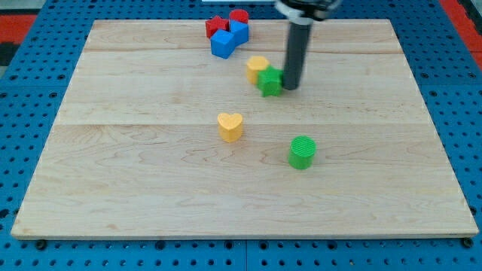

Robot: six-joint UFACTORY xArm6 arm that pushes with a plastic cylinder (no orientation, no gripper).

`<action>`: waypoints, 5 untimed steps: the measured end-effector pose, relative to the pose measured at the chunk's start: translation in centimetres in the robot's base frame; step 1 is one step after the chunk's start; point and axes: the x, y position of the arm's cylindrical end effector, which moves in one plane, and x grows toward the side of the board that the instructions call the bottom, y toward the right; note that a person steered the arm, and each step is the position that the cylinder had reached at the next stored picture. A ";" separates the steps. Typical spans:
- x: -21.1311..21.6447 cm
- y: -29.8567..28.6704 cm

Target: Move the green star slightly left

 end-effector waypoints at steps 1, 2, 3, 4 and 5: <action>-1.0 -1.8; 0.1 -3.2; 0.4 -6.2; -1.0 -9.7; -1.6 -9.0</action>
